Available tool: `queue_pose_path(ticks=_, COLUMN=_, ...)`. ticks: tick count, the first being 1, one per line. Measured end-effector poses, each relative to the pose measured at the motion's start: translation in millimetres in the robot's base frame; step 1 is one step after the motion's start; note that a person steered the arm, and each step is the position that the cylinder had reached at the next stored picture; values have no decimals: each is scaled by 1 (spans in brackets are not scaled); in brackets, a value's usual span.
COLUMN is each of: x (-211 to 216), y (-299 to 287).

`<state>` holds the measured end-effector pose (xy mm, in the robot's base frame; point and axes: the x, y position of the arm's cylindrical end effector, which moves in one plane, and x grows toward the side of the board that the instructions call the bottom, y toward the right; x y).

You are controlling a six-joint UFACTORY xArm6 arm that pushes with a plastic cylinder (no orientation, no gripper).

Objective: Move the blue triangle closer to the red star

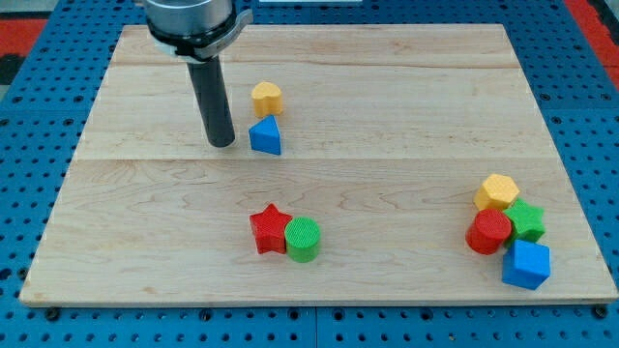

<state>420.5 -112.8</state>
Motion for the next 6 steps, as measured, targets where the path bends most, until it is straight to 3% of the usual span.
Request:
queue_pose_path(ticks=2, x=-46, y=0)
queue_pose_path(ticks=6, x=-26, y=66)
